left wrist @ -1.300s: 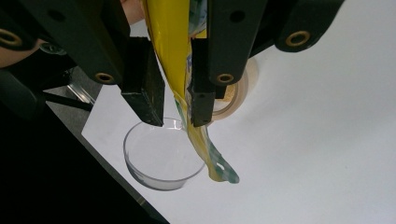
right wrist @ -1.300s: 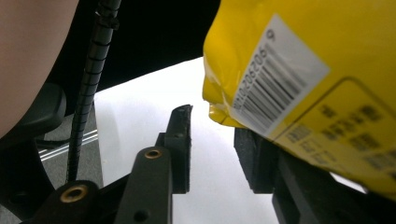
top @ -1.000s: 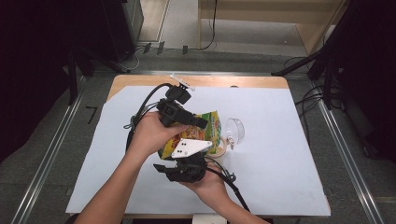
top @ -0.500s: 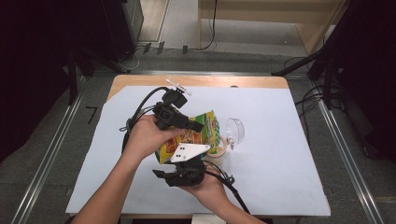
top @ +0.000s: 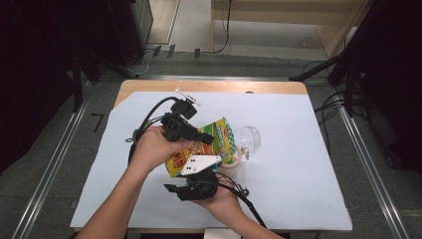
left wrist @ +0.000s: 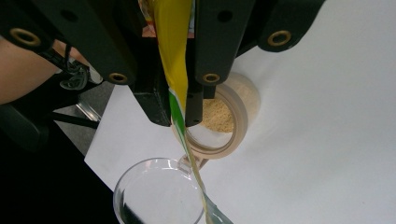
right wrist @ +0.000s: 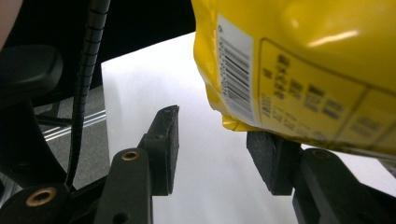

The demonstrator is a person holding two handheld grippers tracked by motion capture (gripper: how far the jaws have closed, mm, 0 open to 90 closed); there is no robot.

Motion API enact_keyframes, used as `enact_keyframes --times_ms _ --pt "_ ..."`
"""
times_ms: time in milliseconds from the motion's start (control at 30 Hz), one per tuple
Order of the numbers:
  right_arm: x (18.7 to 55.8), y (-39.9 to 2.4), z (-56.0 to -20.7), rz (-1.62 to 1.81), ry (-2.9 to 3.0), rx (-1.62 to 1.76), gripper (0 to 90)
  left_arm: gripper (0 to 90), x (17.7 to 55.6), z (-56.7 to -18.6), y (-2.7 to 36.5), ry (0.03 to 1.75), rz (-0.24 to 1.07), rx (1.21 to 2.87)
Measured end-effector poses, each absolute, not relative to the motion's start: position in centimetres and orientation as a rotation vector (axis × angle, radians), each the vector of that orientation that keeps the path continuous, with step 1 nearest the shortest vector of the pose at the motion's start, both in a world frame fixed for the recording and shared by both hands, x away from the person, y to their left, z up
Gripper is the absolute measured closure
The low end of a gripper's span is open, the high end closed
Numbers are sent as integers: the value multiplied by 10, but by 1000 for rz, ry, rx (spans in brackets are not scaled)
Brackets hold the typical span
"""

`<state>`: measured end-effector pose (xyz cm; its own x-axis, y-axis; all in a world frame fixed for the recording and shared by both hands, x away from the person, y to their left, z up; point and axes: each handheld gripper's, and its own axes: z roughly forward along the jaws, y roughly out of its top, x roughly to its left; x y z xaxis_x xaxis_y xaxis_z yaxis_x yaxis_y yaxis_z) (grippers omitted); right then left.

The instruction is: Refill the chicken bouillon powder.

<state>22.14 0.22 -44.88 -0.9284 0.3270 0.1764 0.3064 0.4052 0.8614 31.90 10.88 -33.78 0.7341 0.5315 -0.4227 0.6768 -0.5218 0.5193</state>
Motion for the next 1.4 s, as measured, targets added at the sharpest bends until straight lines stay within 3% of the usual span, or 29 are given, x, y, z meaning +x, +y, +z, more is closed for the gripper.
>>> enact_keyframes --times_ms 900,1133,1400 --pt "222 4 -472 1555 2662 517 532 808 325 -361 100 890 -365 2277" --pt "223 3 -474 1553 2662 519 529 882 325 -361 101 864 -402 2275" --pt "222 4 -474 1532 2656 491 516 884 325 -357 109 872 -387 2269"
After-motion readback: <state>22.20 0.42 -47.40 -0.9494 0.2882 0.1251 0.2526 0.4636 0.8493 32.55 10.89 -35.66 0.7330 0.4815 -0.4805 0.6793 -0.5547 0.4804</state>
